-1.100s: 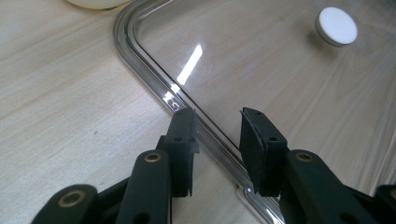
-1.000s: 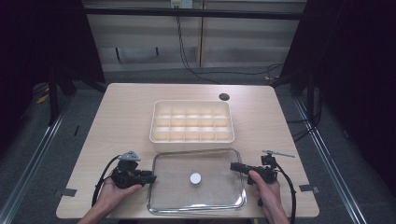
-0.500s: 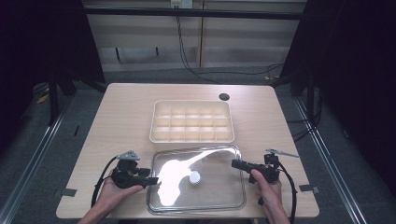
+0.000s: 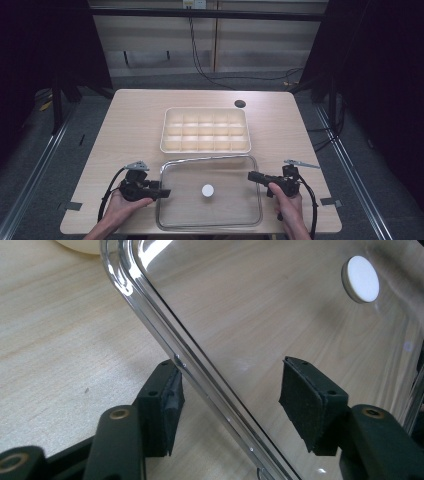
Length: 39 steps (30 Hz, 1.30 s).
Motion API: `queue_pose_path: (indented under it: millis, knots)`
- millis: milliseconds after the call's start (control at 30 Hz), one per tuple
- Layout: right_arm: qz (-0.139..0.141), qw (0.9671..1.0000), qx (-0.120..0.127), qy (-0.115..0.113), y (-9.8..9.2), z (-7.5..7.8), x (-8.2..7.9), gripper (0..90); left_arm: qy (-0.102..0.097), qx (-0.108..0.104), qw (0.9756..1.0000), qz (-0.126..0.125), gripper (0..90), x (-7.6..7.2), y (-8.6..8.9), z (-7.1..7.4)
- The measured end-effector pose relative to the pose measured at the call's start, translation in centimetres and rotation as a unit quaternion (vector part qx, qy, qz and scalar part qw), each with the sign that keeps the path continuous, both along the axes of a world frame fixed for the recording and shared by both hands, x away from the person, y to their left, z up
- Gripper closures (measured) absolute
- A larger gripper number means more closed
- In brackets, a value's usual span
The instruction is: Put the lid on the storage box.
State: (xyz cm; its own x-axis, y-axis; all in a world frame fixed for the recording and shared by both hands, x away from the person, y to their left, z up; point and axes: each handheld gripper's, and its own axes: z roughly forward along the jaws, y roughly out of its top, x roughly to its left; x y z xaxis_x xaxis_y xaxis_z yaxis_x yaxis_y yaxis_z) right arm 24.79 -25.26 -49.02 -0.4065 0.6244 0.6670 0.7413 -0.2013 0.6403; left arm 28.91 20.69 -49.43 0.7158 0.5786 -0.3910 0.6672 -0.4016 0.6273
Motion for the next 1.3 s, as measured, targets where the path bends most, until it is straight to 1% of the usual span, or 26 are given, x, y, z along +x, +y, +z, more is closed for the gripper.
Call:
queue_pose_path:
  millis: [33, 67, 167, 233, 300, 333, 367, 400, 433, 467, 500, 533, 567, 633, 667, 733, 767, 800, 867, 933, 1000, 1067, 1100, 1133, 1200, 1300]
  knots:
    - [0.000, 1.0000, 0.000, 0.000, 0.0, 0.0, 0.0, 73.0, -0.002, -0.001, 1.0000, -0.002, 43.4, 0.0, 0.1, 0.1]
    - [-0.001, 1.0000, -0.006, 0.002, 0.0, 0.0, 0.0, 72.4, -0.004, -0.004, 1.0000, 0.002, 44.7, -0.1, 0.1, 0.1]
    - [-0.005, 0.9999, -0.010, 0.003, 0.0, -0.1, 0.1, 72.1, -0.009, -0.010, 0.9999, 0.003, 48.0, -0.1, 0.3, 0.3]
    - [-0.007, 0.9999, -0.011, 0.003, 0.1, 0.0, 0.1, 71.9, -0.019, -0.019, 0.9996, 0.013, 50.4, -0.1, 0.5, 0.6]
    - [-0.008, 0.9999, -0.011, 0.002, 0.1, 0.0, 0.1, 71.8, -0.022, -0.021, 0.9994, 0.015, 52.3, -0.1, 0.6, 0.8]
    - [-0.008, 0.9999, -0.011, 0.001, 0.1, 0.0, 0.1, 71.7, -0.025, -0.024, 0.9993, 0.018, 52.3, -0.2, 0.7, 0.8]
    - [-0.009, 0.9998, -0.020, 0.002, 0.3, 0.1, 0.1, 70.6, -0.031, -0.024, 0.9990, 0.021, 53.5, -0.2, 0.7, 1.1]
    - [-0.010, 0.9996, -0.026, 0.004, 0.4, 0.1, 0.1, 70.2, -0.034, -0.022, 0.9989, 0.021, 53.7, -0.2, 0.8, 1.2]
    - [-0.010, 0.9996, -0.026, 0.004, 0.4, 0.1, 0.1, 70.2, -0.034, -0.022, 0.9989, 0.021, 53.9, -0.2, 0.8, 1.2]
    - [-0.009, 0.9995, -0.029, 0.006, 0.6, 0.1, 0.1, 69.6, -0.038, -0.031, 0.9985, 0.023, 54.0, -0.3, 0.8, 1.4]
    - [-0.009, 0.9995, -0.029, 0.006, 0.6, 0.1, 0.1, 69.6, -0.038, -0.031, 0.9985, 0.023, 54.2, -0.3, 0.8, 1.4]
    - [-0.007, 0.9994, -0.033, 0.010, 0.7, 0.1, 0.1, 69.3, -0.041, -0.035, 0.9984, 0.019, 54.1, -0.3, 0.9, 1.6]
    - [-0.007, 0.9994, -0.033, 0.010, 0.7, 0.1, 0.1, 69.3, -0.042, -0.039, 0.9981, 0.021, 54.1, -0.4, 0.8, 1.8]
    - [-0.007, 0.9995, -0.029, 0.005, 0.7, 0.2, 0.1, 69.3, -0.049, -0.039, 0.9978, 0.022, 54.2, -0.5, 0.9, 2.0]
    - [-0.009, 0.9995, -0.032, 0.000, 0.8, 0.4, 0.1, 69.2, -0.048, -0.042, 0.9978, 0.021, 55.0, -0.5, 0.9, 2.0]
    - [-0.011, 0.9994, -0.034, 0.000, 0.8, 0.5, 0.0, 68.6, -0.049, -0.049, 0.9974, 0.021, 56.1, -0.5, 1.0, 2.2]
    - [-0.011, 0.9994, -0.034, 0.000, 0.8, 0.5, 0.0, 68.6, -0.049, -0.049, 0.9974, 0.021, 56.5, -0.5, 1.0, 2.2]
    - [-0.012, 0.9992, -0.038, -0.005, 0.9, 0.6, 0.0, 68.0, -0.048, -0.054, 0.9971, 0.023, 57.1, -0.6, 1.0, 2.3]
    - [-0.013, 0.9991, -0.039, -0.008, 1.0, 0.7, -0.1, 67.8, -0.050, -0.062, 0.9967, 0.017, 57.6, -0.7, 1.2, 2.5]
    - [-0.015, 0.9992, -0.035, -0.013, 1.1, 1.0, -0.2, 67.6, -0.051, -0.073, 0.9959, 0.014, 59.2, -0.8, 1.2, 2.8]
    - [-0.019, 0.9990, -0.033, -0.021, 1.1, 1.3, -0.2, 67.6, -0.059, -0.083, 0.9947, 0.010, 61.4, -1.0, 1.3, 3.3]
    - [-0.019, 0.9990, -0.033, -0.024, 1.0, 1.4, -0.3, 67.6, -0.060, -0.087, 0.9944, 0.008, 62.2, -1.1, 1.4, 3.4]
    - [-0.022, 0.9988, -0.030, -0.031, 1.0, 1.6, -0.3, 67.7, -0.063, -0.090, 0.9939, 0.008, 63.9, -1.1, 1.4, 3.5]
    - [-0.022, 0.9989, -0.030, -0.030, 1.0, 1.7, -0.3, 67.7, -0.063, -0.090, 0.9939, 0.008, 64.1, -1.1, 1.4, 3.6]
    - [-0.024, 0.9986, -0.032, -0.036, 1.1, 1.9, -0.3, 67.7, -0.072, -0.086, 0.9937, 0.010, 64.1, -1.2, 1.4, 3.9]
    - [-0.024, 0.9986, -0.031, -0.036, 1.1, 2.0, -0.4, 67.6, -0.077, -0.086, 0.9933, 0.007, 65.0, -1.3, 1.5, 4.2]
